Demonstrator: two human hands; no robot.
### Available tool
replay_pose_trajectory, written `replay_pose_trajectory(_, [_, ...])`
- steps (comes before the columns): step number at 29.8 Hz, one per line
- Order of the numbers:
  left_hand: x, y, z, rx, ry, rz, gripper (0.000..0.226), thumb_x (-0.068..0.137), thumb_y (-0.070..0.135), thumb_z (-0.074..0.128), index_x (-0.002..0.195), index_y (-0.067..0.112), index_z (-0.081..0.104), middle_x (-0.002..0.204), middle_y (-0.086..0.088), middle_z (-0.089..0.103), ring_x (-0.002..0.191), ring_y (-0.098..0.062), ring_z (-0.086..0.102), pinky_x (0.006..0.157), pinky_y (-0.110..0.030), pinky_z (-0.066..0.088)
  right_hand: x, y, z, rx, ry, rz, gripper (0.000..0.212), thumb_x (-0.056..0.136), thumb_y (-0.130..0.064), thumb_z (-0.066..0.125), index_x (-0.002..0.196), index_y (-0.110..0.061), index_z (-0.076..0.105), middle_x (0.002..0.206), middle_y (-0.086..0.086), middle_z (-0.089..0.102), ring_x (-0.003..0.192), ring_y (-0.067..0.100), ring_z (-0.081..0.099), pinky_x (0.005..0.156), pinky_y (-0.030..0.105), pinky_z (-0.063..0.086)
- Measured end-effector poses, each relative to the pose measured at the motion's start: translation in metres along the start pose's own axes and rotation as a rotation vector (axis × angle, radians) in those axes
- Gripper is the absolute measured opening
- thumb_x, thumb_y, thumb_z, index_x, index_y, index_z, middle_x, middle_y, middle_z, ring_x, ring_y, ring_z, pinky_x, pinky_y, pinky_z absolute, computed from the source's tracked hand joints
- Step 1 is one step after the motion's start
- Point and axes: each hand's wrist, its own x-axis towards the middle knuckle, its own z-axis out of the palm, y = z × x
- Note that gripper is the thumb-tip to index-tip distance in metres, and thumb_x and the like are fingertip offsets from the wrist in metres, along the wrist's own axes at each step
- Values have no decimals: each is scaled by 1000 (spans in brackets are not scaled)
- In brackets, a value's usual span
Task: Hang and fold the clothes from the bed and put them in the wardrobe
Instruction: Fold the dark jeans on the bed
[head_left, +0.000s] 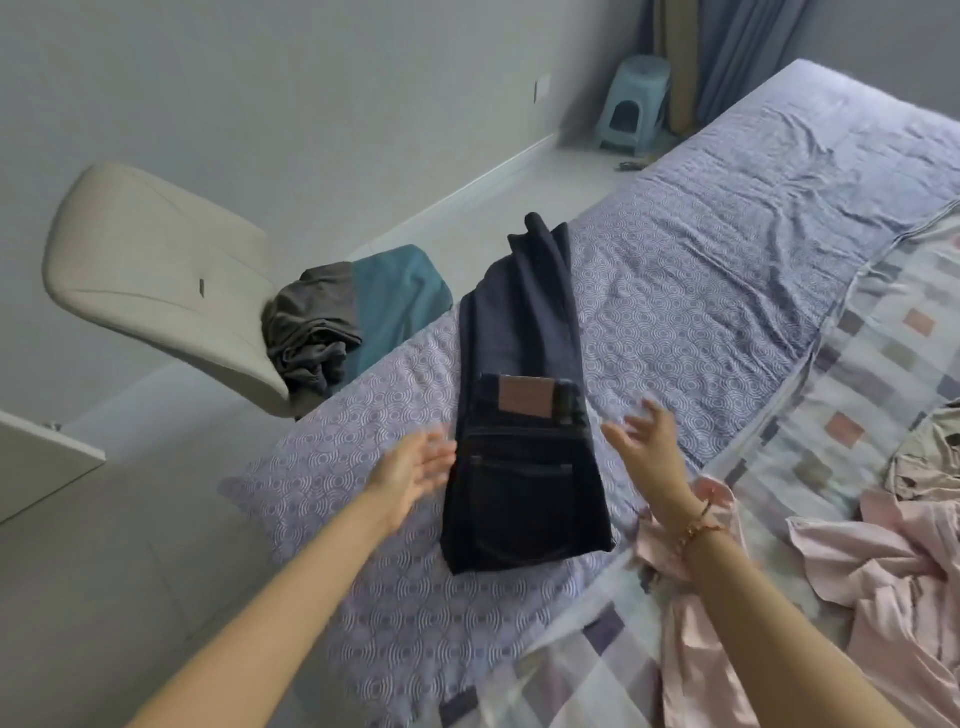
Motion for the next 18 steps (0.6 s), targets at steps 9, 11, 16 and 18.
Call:
replay_pose_trajectory(9, [93,-117,-41,711,132,-86,24,96,5,45,78,13,59,77,-2,57,77,-15,50,58,-23,34,22,97,44,-410,-203,161,31,80,-35,72,76,-6,62,74,1,58,75,20,58,60,25,38])
replay_pose_trajectory(11, [98,-120,-36,848,82,-40,35,92,-5,41,77,16,65,76,-3,57,74,-14,51,64,-21,35,26,88,45,-404,-178,92,37,77,-36,73,61,-9,53,62,-1,50,61,17,50,53,22,33])
replay_pose_trajectory(16, [96,-126,-28,874,74,15,20,89,-2,52,107,6,59,90,1,63,96,-20,60,70,-11,46,22,99,42,-188,-318,227,23,85,-26,68,89,-4,61,83,4,68,79,17,64,69,30,50])
replay_pose_trajectory(18, [95,-127,-21,1005,11,15,8,90,10,55,97,13,56,94,-3,65,100,-26,61,80,-28,52,14,124,35,-127,-214,296,22,89,-21,62,80,-1,63,77,10,66,73,19,61,68,36,46])
